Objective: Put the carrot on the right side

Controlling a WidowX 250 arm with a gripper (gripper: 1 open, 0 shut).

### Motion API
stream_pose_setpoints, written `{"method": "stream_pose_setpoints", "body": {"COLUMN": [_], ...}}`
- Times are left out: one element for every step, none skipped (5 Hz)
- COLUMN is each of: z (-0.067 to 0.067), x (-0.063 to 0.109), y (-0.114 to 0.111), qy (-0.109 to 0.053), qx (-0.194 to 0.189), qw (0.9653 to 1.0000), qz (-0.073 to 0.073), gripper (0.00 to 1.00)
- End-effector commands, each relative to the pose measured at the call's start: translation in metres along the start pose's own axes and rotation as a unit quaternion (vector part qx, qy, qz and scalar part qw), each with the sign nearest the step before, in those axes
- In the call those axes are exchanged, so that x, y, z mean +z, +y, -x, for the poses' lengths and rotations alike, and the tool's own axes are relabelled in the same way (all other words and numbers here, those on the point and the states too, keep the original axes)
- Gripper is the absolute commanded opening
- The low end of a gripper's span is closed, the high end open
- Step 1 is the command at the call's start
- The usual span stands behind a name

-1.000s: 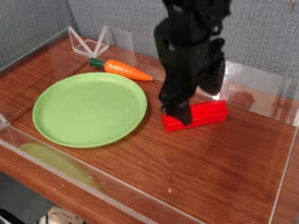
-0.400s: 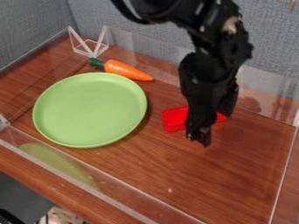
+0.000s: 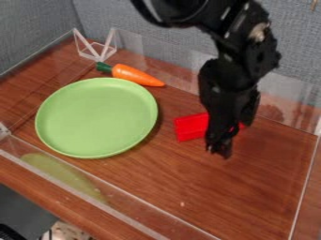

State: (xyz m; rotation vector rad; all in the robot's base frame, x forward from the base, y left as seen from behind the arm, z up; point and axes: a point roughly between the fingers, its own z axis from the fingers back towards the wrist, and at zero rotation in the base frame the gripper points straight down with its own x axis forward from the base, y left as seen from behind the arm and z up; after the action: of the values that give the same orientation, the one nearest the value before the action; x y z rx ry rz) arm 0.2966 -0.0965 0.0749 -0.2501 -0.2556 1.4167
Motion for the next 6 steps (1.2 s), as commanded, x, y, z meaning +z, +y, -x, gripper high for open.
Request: {"method": "stream_pose_setpoints", "body": {"z": [0.000,0.010,0.016,0.006,-0.007,-0.017], "x": [0.021,0.020,0.025,0.037,0.050,0.051], "y": [0.002,0.012,0.019,0.023,0.026,0.029], "qy": [0.003,-0.005,-0.011,-0.021,-0.030,-0.036], "qx": [0.007,0.026,0.041,0.071,0.094,0.119], "qw": [0.9995,0.9993,0.9988,0.9970,0.9949,0.9920], "qz": [0.030,0.027,0.025,0.023,0.019,0.023], "gripper": [1.00,1.00,1.00,1.00,1.00,1.00]}}
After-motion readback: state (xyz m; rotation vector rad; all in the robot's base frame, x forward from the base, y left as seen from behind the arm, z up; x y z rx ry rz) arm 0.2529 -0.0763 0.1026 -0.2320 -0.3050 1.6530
